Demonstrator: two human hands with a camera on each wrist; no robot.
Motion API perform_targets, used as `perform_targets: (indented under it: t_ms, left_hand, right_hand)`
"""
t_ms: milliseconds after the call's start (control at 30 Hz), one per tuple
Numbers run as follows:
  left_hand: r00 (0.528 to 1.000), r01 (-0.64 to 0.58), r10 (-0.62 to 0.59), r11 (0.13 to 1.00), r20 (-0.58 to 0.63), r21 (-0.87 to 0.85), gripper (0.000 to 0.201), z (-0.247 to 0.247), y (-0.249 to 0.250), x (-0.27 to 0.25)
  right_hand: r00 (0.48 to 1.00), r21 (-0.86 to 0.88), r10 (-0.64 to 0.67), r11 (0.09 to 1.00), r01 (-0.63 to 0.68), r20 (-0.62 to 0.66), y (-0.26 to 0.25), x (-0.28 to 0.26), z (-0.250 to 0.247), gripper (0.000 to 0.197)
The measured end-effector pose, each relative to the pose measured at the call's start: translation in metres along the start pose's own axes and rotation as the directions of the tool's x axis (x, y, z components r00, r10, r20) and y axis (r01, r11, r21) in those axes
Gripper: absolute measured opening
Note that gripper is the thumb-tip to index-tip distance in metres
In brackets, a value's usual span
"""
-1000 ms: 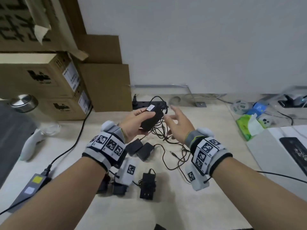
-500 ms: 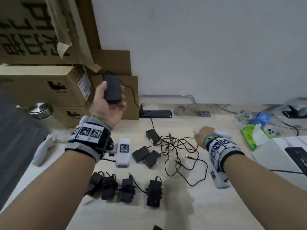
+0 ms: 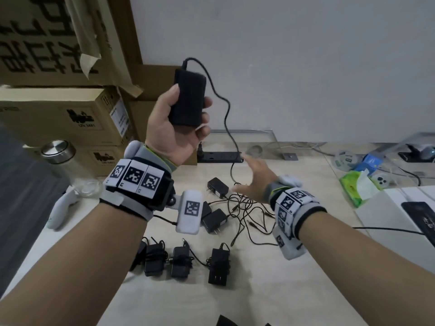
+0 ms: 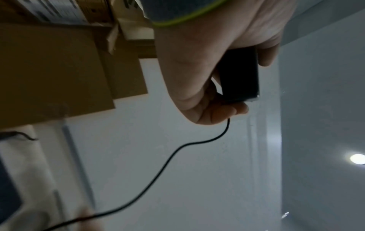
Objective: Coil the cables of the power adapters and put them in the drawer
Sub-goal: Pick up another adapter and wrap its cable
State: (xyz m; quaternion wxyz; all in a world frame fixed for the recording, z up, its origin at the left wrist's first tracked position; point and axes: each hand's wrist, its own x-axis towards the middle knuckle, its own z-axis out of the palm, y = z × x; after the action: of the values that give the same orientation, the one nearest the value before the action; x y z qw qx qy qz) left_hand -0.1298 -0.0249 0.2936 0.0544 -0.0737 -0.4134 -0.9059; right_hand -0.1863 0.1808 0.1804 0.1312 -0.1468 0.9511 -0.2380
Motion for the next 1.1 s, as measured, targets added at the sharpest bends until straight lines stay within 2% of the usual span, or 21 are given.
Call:
perform_targets:
  t_ms: [33,100,133,200,267,333,433,533,633,700,767,833,900,1000,1100]
  left_hand:
    - [0.999,-0.005,0.005,1.000,0.040,-0.008,0.043,0.005,0.003,0.001]
    - [0.996,-0.018,0.019,1.000,0.089,-0.011,0.043,0.011,0.009,0.002]
    - [0.995,-0.024,0.024,1.000,0.094,-0.003,0.043,0.012,0.011,0.002]
    - [0.998,-0.019,0.017,0.999,0.066,0.035,0.044,0.008,0.012,0.004]
    - [1.000,0.007,-0.007,0.995,-0.005,0.100,0.045,0.000,0.006,0.005]
    - [0.995,0.052,-0.037,0.984,-0.088,0.169,0.046,-0.012,-0.007,0.004]
    - [0.977,0.134,-0.093,0.967,-0.190,0.215,0.042,-0.026,-0.032,-0.001]
    - [0.959,0.218,-0.154,0.937,-0.237,0.273,0.038,-0.031,-0.052,-0.009]
    - [0.934,0.329,-0.273,0.907,-0.230,0.262,0.058,-0.030,-0.066,-0.018]
    - [0.924,0.379,-0.343,0.881,-0.169,0.284,0.050,-0.027,-0.070,-0.023]
    - [0.923,0.385,-0.371,0.876,-0.103,0.292,0.032,-0.023,-0.071,-0.024]
    - [0.932,0.363,-0.348,0.895,-0.102,0.261,0.024,-0.018,-0.068,-0.023]
    - [0.941,0.331,-0.310,0.926,-0.136,0.182,0.025,-0.015,-0.062,-0.018]
    - [0.956,0.257,-0.248,0.966,-0.156,0.041,0.035,-0.010,-0.051,-0.009]
    - [0.971,0.167,-0.180,0.982,-0.156,-0.092,0.037,0.000,-0.036,-0.001]
  right_hand:
    - [0.998,0.016,-0.046,0.999,0.045,0.037,-0.008,-0.002,0.002,0.087]
    - [0.985,0.002,-0.027,1.000,0.027,0.170,-0.016,-0.005,0.007,0.056]
    - [0.968,-0.035,0.001,0.999,0.008,0.251,-0.019,-0.008,0.009,0.038]
    - [0.949,-0.127,0.022,0.992,0.019,0.316,-0.017,-0.009,0.015,0.023]
    - [0.973,-0.048,0.036,0.999,-0.026,0.229,-0.012,-0.005,0.019,0.023]
    - [0.995,0.220,0.066,0.972,-0.080,0.073,-0.015,-0.001,0.013,0.031]
    - [0.992,0.522,0.069,0.853,-0.002,-0.108,-0.042,0.000,-0.013,0.035]
    - [0.970,0.726,0.102,0.681,0.096,-0.223,-0.072,0.003,-0.041,0.037]
    - [0.955,0.825,0.076,0.526,0.205,-0.286,-0.091,0.002,-0.063,0.036]
    - [0.955,0.866,0.049,0.437,0.244,-0.294,-0.098,-0.001,-0.074,0.037]
    - [0.954,0.875,0.037,0.411,0.256,-0.297,-0.098,0.000,-0.079,0.037]
    - [0.954,0.869,0.047,0.427,0.250,-0.297,-0.094,0.000,-0.079,0.037]
    - [0.951,0.844,0.079,0.486,0.225,-0.300,-0.086,0.002,-0.073,0.037]
    - [0.955,0.695,0.074,0.702,0.155,-0.288,-0.072,0.002,-0.051,0.037]
    - [0.989,0.463,-0.034,0.881,0.098,-0.144,-0.059,-0.005,-0.027,0.043]
